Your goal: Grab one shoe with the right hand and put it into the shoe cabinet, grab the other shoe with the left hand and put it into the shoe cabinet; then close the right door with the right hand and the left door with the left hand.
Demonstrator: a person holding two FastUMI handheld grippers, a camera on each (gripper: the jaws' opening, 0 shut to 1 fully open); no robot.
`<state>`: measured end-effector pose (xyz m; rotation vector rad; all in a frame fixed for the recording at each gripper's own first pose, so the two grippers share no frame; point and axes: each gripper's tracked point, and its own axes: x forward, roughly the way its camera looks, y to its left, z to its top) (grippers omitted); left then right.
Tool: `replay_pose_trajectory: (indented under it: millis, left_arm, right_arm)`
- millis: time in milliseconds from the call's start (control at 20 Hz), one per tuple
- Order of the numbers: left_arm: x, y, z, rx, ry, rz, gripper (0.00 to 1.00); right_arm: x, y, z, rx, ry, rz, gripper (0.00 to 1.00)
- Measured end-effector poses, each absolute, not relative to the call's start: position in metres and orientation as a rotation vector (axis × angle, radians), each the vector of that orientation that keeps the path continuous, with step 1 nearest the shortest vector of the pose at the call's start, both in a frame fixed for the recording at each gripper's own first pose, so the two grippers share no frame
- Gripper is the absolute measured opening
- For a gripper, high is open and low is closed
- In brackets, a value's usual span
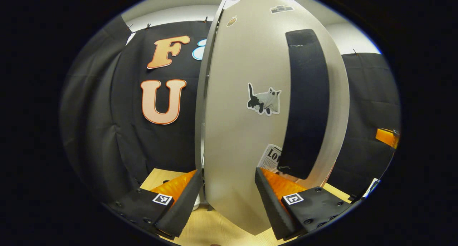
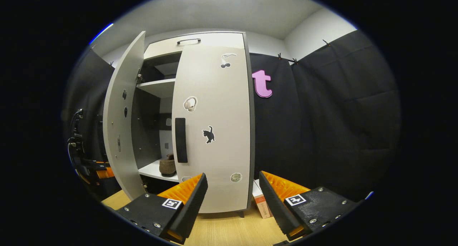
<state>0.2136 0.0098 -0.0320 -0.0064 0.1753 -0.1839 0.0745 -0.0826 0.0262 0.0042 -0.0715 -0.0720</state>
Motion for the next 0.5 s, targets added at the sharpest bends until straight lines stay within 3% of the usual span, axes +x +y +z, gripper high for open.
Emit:
replay_pose_trajectory:
  millis: [250, 500]
  left_arm:
    - [0.239, -0.026, -0.041, -0.003, 0.19, -0.242, 0.99]
    - [0.263, -0.058, -0.053, 0.019, 0.192, -0.236, 0.97]
  right_arm:
    - [0.077, -0.098, 0.022, 0.006, -0.067, -0.105, 0.89]
    - [0.077, -0.117, 0.018, 0.004, -0.059, -0.144, 0.9]
